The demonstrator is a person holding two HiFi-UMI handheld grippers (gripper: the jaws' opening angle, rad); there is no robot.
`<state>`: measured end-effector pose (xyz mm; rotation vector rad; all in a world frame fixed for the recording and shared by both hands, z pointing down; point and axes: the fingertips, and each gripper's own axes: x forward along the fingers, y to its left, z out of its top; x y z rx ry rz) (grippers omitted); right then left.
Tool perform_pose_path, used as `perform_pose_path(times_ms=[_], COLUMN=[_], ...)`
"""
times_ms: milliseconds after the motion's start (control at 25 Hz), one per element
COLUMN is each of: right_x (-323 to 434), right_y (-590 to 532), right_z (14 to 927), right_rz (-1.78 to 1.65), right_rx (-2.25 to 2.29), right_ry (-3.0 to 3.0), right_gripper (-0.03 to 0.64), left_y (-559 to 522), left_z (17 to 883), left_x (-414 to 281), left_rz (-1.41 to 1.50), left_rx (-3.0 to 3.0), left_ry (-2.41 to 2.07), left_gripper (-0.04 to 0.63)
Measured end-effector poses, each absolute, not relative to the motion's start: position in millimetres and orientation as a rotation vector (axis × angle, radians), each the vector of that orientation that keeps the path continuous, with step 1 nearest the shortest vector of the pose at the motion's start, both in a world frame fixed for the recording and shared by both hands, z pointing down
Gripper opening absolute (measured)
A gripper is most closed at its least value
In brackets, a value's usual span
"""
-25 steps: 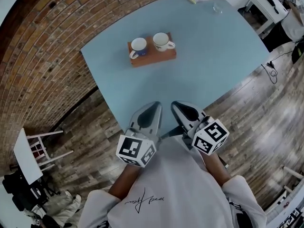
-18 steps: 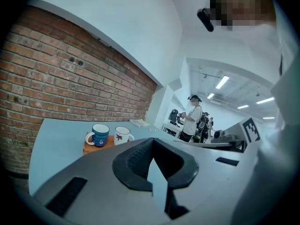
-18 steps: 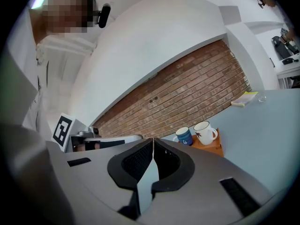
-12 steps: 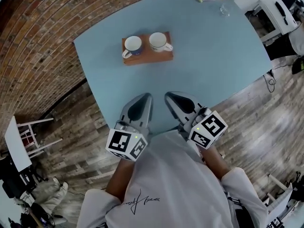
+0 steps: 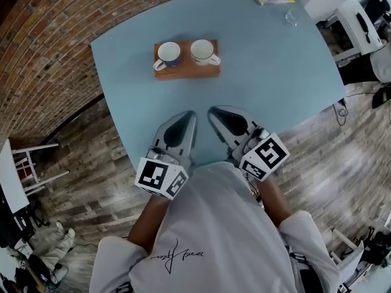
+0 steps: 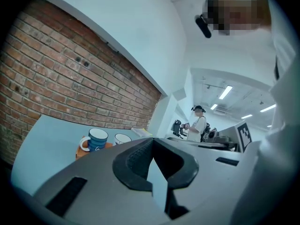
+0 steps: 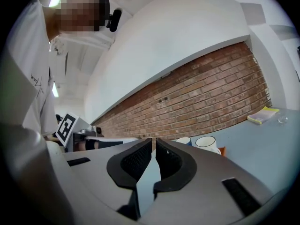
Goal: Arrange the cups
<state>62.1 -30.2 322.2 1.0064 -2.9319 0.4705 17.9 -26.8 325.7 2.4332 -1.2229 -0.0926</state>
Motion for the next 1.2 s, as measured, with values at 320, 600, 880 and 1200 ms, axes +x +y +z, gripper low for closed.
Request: perform_pose_path(times_ms=[320,600,880,1200], right_x=[78.2,83.9,86.3,95.6], right_y=[-53.8,-77.7,-98.5,-118.9], right_z=[332.1,343.8,344.7,360.6], right_rz=[0.398,0.336,0.297,0.275], right_rx=[1.002,1.003,1.002,1.003], right_ry=[-2.899,-2.879,-2.874,-2.834], right_gripper=[0.023,0.023,0.023,0.025], left_y=[-32.8,-35.6,-44.7,-48.8], left_z=[331.6,329.6,330.3,338.0], left_x=[23.0,21.6,25.3,29.7], left_rz=[-0.065,-0.1,-0.08,-0.032], left_rx=[2.397,2.403,2.398,2.394], left_ry=[-1.271,-1.273,-1.307,-1.344], left_gripper=[0.008,0.008,0.008,0.008])
